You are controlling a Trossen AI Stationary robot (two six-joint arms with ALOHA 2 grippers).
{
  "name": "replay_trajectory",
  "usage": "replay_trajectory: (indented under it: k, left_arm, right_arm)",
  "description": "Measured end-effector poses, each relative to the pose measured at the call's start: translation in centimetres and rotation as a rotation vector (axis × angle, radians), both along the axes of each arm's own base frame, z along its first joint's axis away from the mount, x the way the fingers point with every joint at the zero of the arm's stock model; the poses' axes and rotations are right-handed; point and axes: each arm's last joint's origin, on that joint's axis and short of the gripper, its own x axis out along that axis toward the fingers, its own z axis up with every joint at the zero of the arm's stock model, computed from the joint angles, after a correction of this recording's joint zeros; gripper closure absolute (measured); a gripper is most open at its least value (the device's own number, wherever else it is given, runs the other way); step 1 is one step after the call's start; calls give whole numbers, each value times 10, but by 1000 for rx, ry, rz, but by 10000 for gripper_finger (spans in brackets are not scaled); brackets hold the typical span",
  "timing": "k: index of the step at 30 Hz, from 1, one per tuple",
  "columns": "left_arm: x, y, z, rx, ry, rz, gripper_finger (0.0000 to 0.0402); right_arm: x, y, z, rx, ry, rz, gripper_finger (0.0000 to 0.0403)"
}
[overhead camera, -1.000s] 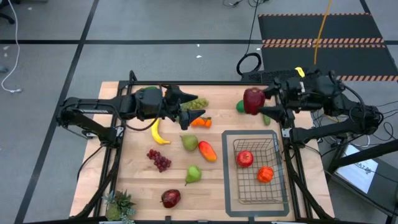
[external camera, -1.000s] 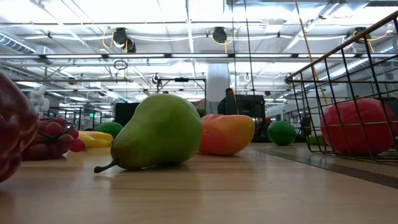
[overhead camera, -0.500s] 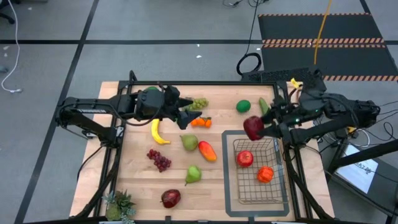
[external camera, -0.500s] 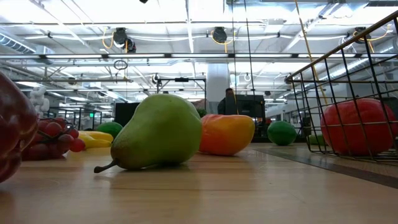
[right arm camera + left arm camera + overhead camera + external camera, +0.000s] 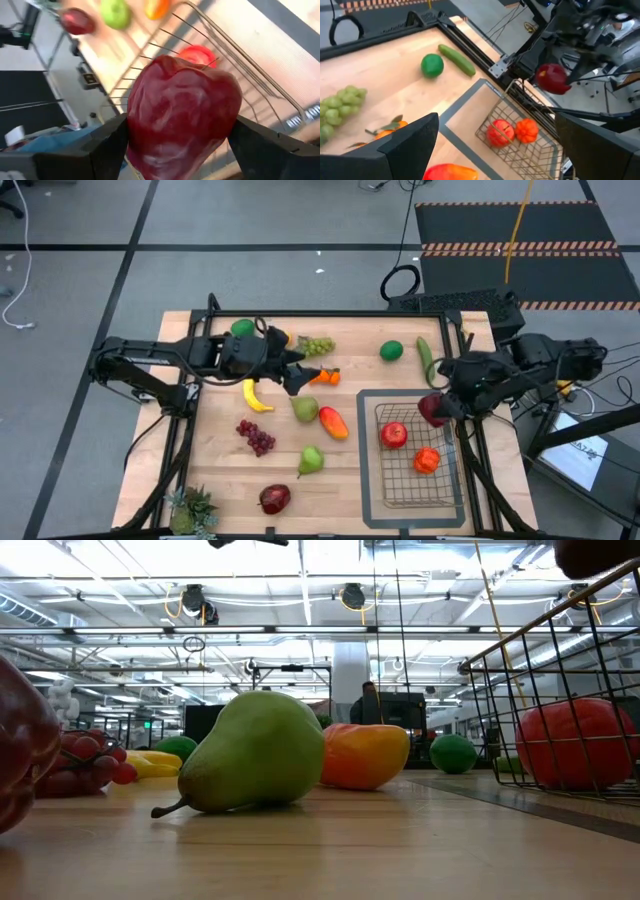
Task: Build produce basket
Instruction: Put the top dark red apple into the wire basket
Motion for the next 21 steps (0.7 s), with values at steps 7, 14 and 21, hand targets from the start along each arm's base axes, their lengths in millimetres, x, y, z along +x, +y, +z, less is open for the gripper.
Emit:
replay_trajectory:
  k: [7,14,21]
  left_arm:
    - [-1,-9,0,-74,-17,5,5]
    - [-4,-35,0,-136,-36,10,5]
    - [-9,-51,-1,-119,-30,24,5]
  right_arm:
    - [6,5,-36,0,110,-11,99]
    - [16,11,-88,88,205,12,99]
    - [23,16,-107,90,143,108,97]
